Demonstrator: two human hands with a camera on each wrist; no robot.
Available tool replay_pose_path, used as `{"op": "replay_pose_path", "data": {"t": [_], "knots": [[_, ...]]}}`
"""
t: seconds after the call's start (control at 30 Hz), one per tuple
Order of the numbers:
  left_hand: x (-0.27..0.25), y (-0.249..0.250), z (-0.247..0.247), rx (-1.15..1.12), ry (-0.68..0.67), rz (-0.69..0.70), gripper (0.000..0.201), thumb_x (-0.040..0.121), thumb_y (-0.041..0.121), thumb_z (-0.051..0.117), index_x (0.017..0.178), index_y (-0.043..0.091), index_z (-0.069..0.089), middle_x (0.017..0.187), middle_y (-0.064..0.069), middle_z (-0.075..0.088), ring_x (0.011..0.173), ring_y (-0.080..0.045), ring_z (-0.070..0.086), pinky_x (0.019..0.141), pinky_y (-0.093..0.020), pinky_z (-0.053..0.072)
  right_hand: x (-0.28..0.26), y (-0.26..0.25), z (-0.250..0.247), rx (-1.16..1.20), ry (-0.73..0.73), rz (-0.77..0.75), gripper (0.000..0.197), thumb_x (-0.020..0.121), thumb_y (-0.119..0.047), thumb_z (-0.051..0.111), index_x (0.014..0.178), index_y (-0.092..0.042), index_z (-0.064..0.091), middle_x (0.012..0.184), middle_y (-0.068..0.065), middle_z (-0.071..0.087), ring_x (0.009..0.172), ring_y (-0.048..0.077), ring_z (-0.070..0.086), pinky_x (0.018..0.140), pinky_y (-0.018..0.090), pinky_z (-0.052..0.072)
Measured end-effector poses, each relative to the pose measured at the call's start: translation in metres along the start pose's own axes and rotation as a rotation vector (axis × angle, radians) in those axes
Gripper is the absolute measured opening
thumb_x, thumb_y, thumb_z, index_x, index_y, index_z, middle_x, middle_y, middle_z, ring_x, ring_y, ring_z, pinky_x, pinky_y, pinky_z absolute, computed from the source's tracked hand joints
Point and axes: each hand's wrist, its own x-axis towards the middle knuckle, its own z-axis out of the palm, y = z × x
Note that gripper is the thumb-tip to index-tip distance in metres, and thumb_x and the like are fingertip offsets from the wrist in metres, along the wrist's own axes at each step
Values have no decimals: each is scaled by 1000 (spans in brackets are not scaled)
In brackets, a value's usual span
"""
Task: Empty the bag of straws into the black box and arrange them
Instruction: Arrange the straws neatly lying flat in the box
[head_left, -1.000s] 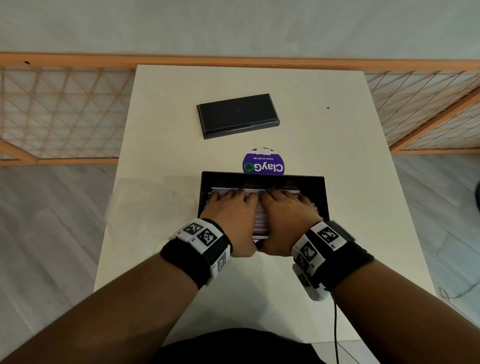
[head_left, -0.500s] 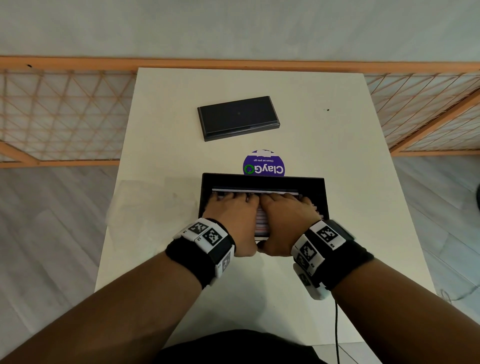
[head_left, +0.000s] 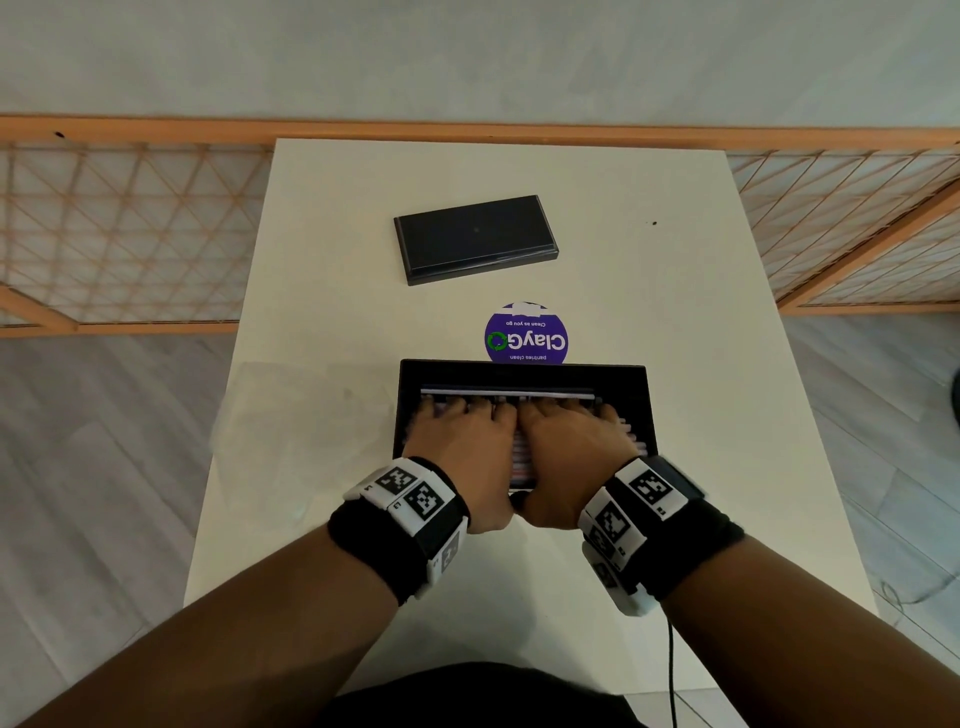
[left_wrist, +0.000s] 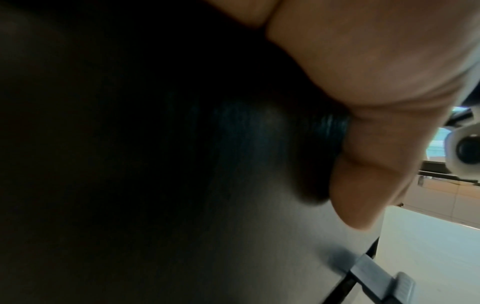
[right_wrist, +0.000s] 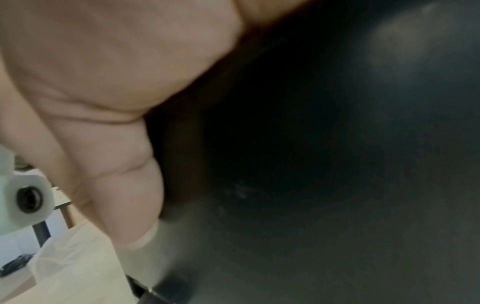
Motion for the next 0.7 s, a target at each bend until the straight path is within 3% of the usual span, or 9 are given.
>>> {"op": "replay_pose_path", "data": {"t": [0.13,0.27,0.47,0.7], "knots": [[-6,1,2,-7,34,2,81,71,60,68,139,25,41,139,0,46,133,-26,45,118,-55,24,-3,0,3,7,-32,2,94,59,-60,66,141,-25,35,146,-2,40,137,26,39,114,59,22],[-5,0,3,-47,19,-13,81,69,58,69,139,27,40,141,0,46,134,-27,44,117,-55,28,-3,0,1,11,-34,15,88,56,-61,64,134,-28,42,134,-3,47,126,27,45,109,54,31],[-3,-2,6,-53,10,-11,94,69,60,66,149,28,28,149,2,44,142,-26,39,121,-57,19,-3,-2,1,38,-19,31,81,59,-56,66,130,-26,44,133,-6,56,128,24,49,112,54,30],[-6,-1,5,-22,46,1,73,69,54,69,132,25,46,134,-3,41,130,-28,39,115,-50,30,-4,-2,2,54,-34,33,84,58,-55,64,134,-28,41,135,-5,47,127,25,48,111,56,29]]}}
